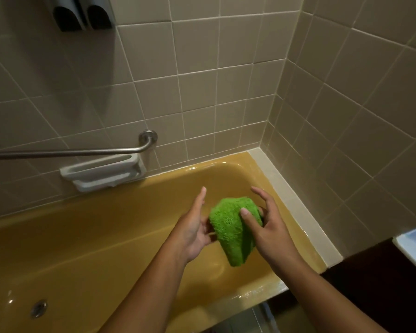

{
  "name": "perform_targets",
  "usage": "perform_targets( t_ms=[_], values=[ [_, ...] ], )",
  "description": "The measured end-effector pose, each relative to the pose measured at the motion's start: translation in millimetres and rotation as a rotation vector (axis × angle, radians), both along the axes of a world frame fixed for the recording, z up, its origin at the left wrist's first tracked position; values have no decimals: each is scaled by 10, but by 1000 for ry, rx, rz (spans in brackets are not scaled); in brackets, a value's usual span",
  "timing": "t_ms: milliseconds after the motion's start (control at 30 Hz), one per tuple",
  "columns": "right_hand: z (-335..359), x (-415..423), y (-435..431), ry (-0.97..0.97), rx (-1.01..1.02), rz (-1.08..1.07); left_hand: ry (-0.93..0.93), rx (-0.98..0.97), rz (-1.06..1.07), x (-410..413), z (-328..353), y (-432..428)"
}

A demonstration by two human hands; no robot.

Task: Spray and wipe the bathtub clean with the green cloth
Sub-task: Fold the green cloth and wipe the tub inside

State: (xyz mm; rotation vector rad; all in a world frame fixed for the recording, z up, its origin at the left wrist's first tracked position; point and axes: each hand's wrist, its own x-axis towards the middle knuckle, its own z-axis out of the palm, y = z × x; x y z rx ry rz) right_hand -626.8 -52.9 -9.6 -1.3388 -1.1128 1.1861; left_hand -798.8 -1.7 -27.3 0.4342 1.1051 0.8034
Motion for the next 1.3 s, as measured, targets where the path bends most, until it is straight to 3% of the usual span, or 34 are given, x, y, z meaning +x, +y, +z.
perform_targets(
  t_ms=[133, 233, 333, 467, 600, 733, 833, 933, 1033, 1100, 1200, 1300],
  values=[
    [-96, 42, 81, -80, -55, -18, 108, 151, -164, 59, -108, -193],
    [-163, 129, 139, -170, -76, 152, 235, 325, -181, 75, -142, -241],
    [-231, 211, 206, -449, -81, 283, 358, 409, -279, 27, -201, -191],
    [-280, 238, 326, -769, -22, 261, 765, 550, -356, 70, -293, -125],
    [-341, 296, 407, -1218, 13, 267, 1130, 668, -399, 77, -358, -52],
    [-501, 417, 476, -1349, 104, 353, 1241, 731, -451, 83, -454, -43],
    [-643, 494, 558, -1334, 169, 444, 1253, 727, -446, 133, -608, -34],
    [-771, 575, 658, -1177, 94, 600, 1154, 725, -414, 212, -790, 8],
    [-837, 694, 795, -710, -190, 733, 1115, 763, -412, 334, -932, 49],
    [-909, 798, 920, -525, -298, 754, 1129, 774, -390, 428, -1055, 89],
    [-1161, 970, 1178, -461, -376, 842, 1147, 765, -354, 665, -1344, 170],
    [-1672, 1203, 1419, -671, -247, 965, 1090, 704, -289, 1023, -1778, 201]
  ],
)
